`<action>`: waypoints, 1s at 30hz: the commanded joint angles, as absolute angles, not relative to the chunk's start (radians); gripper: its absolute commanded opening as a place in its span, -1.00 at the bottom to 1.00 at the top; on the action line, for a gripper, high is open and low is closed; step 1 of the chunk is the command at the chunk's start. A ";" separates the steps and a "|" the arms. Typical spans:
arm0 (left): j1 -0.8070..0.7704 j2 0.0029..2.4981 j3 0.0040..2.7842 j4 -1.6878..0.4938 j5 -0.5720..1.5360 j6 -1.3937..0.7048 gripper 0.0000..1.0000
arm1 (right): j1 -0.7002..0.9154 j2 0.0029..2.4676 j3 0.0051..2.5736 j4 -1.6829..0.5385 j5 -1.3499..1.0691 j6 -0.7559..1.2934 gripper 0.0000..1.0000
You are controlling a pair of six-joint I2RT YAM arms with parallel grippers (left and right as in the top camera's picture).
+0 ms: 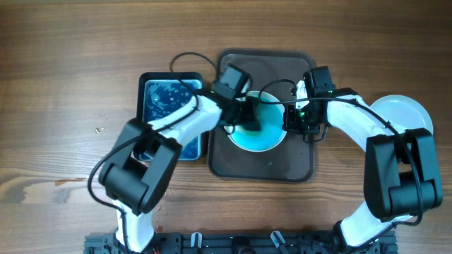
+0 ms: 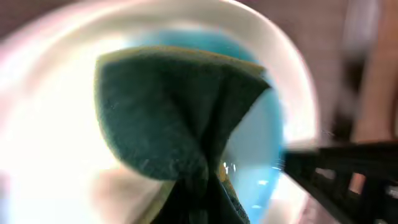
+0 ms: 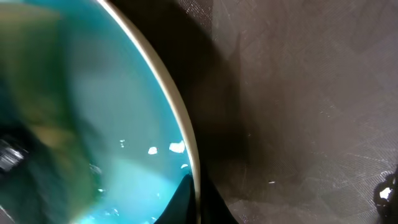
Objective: Clean dirty plates on tray and stack at the side
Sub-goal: 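Scrub the plate held by the right gripper with the sponge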
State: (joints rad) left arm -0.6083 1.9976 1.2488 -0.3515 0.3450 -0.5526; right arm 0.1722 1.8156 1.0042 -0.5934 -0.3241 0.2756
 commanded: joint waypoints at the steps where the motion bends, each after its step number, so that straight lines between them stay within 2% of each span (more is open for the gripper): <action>1: -0.661 2.051 1.244 -0.288 0.487 -0.620 -0.89 | 0.173 1.842 0.989 -0.603 -0.268 0.261 -0.91; 9: -0.714 2.071 1.244 -0.254 0.547 -0.636 -0.92 | 0.173 1.842 0.989 -0.603 -0.268 0.262 -0.91; 15: -0.668 2.067 1.244 -0.363 0.550 -0.604 -0.92 | 0.173 1.842 0.989 -0.602 -0.268 0.261 -0.91; 17: -0.636 2.064 1.244 -0.442 0.482 -0.589 -0.92 | 0.173 1.842 0.989 -0.602 -0.268 0.261 -0.91; 22: -0.568 2.040 1.244 -0.682 0.111 -0.588 -0.92 | 0.173 1.842 0.989 -0.602 -0.268 0.261 -0.91; 27: -0.525 1.970 1.244 -0.735 -0.041 -0.589 -0.92 | 0.173 1.842 0.989 -0.598 -0.268 0.259 -0.91; 30: -0.508 1.903 1.244 -0.729 -0.062 -0.611 -0.92 | 0.173 1.842 0.989 -0.598 -0.268 0.259 -0.91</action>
State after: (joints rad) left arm -0.5636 1.9610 1.2785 -0.7143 0.2035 -0.6037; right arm 0.1761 1.8156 1.0042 -0.5961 -0.3325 0.2714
